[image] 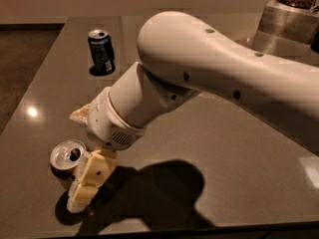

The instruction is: Knock orange can over

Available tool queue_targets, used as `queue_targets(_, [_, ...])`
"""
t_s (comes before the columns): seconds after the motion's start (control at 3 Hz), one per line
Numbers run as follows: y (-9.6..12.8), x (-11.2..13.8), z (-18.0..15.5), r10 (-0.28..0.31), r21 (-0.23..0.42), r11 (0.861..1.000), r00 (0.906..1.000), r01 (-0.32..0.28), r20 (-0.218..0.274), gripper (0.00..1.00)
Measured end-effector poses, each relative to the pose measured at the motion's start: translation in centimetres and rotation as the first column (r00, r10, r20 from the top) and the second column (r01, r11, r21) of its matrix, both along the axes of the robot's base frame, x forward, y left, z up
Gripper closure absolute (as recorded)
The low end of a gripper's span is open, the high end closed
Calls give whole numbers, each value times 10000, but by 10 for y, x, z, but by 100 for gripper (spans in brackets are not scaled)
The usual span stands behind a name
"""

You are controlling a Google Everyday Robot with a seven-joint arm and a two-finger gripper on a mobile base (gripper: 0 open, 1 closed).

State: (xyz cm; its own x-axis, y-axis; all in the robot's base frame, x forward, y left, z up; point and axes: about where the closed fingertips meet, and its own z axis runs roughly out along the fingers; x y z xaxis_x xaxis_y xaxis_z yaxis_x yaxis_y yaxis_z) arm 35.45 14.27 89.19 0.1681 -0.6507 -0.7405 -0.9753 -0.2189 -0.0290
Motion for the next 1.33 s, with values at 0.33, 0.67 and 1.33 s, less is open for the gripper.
queue_targets(0.33, [0,0,-1,109,-47,9999,9997,-110,-197,15])
queue_targets(0.67, [-11,7,8,71,17,10000,9991,-70,-413,47])
queue_targets(1.33, [-50,42,28,-859,-594,9946,9962,851,-107,99])
